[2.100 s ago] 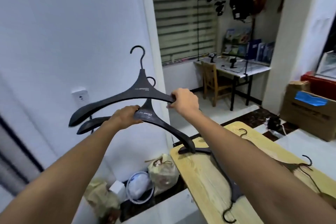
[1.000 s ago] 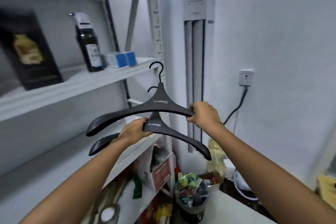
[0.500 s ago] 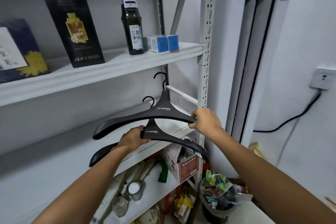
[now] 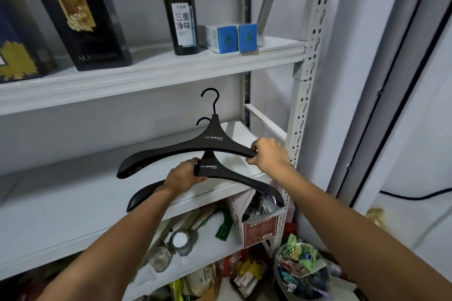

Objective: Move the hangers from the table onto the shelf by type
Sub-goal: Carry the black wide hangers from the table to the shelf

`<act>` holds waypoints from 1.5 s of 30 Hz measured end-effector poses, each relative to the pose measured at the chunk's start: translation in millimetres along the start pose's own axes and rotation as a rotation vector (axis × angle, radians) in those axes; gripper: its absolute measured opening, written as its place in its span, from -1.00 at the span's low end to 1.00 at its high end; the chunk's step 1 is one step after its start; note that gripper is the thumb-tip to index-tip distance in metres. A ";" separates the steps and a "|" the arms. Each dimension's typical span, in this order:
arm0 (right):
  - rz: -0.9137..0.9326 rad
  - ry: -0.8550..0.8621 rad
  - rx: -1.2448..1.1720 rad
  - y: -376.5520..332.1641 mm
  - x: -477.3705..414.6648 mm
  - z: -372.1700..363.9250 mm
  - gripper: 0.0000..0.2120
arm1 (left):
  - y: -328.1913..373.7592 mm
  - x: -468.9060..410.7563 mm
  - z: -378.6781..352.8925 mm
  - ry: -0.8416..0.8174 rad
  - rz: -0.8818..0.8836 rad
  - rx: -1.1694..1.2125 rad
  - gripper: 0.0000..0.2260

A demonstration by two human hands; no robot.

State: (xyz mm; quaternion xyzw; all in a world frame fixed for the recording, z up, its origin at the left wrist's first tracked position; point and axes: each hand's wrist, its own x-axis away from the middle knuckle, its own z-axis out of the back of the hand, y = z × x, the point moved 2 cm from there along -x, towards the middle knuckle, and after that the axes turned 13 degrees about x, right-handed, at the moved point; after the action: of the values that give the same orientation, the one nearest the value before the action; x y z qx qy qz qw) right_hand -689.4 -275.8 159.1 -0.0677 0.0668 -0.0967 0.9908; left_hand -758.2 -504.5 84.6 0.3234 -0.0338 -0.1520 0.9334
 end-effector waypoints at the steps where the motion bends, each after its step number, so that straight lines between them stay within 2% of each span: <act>1: 0.008 -0.001 0.000 1.5 -5.1 -2.9 -0.81 | -1.4 -3.4 -3.3 -0.001 0.017 -0.002 -0.62; 9: 0.017 -0.114 -0.039 9.8 -55.1 -26.3 -0.81 | -21.3 -48.2 -19.5 -0.039 0.127 -0.005 -0.60; 21: 0.004 -0.007 -0.064 20.5 -124.9 -55.7 -0.80 | -53.7 -138.6 -34.6 -0.081 0.185 0.018 -0.63; 31: -0.043 -0.077 -0.098 25.8 -166.1 -72.1 -0.80 | -68.7 -185.2 -48.0 -0.099 0.248 -0.008 -0.60; 38: 0.001 -0.111 -0.067 23.6 -183.1 -80.0 -0.80 | -68.7 -194.4 -65.7 0.033 0.144 -0.251 -0.48; 42: 0.013 -0.151 -0.078 22.7 -189.3 -84.8 -0.80 | -58.2 -173.0 -70.2 0.187 -0.004 -0.309 -0.57; 45: 0.032 -0.192 -0.051 16.9 -192.0 -87.2 -0.79 | -45.1 -151.1 -67.5 0.164 -0.121 -0.307 -0.63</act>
State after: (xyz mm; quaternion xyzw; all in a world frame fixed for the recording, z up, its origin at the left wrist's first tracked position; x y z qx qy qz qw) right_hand -885.7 -231.4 93.8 -0.1006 -0.0251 -0.0724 0.9920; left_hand -902.9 -451.9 9.0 0.1898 0.0853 -0.1844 0.9606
